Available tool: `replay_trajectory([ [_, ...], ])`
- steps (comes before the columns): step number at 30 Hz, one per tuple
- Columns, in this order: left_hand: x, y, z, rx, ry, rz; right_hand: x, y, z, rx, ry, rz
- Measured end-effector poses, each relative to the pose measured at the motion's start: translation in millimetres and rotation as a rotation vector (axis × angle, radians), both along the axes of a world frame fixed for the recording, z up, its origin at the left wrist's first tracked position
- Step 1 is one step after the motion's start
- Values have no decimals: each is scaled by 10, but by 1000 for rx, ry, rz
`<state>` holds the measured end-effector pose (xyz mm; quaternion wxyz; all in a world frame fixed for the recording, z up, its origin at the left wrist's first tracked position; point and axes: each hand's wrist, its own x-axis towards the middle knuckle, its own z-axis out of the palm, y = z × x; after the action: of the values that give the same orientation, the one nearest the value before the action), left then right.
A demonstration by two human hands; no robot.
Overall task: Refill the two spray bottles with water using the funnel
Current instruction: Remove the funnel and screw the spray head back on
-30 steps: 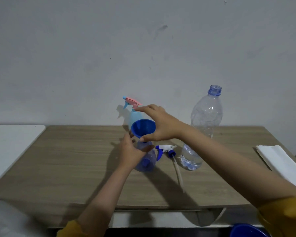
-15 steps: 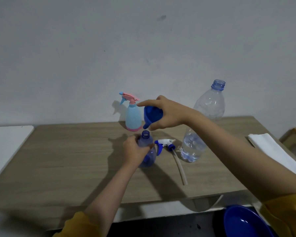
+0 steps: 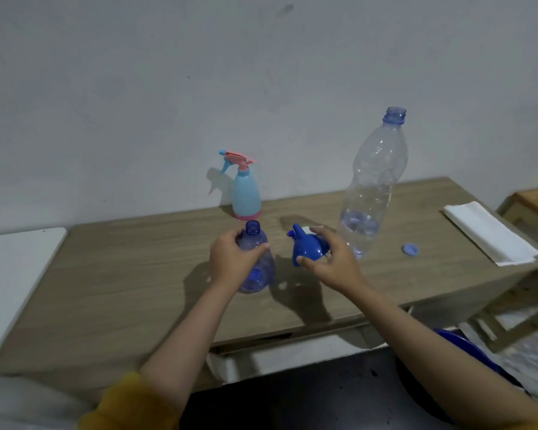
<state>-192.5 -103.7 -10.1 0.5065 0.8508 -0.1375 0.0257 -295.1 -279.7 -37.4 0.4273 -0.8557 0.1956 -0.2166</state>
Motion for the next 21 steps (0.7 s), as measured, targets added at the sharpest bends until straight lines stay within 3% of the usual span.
replay_trajectory([
  [11,-42,23,-171,-51,8,-17,-159,233,-684,-120,229,-43],
  [18,-56,35,-290,-49,-21,-24,-190,29,-510,-173,266,93],
  [21,-76,44,-357,-92,-18,-45,-98,-187,-242,-150,122,132],
])
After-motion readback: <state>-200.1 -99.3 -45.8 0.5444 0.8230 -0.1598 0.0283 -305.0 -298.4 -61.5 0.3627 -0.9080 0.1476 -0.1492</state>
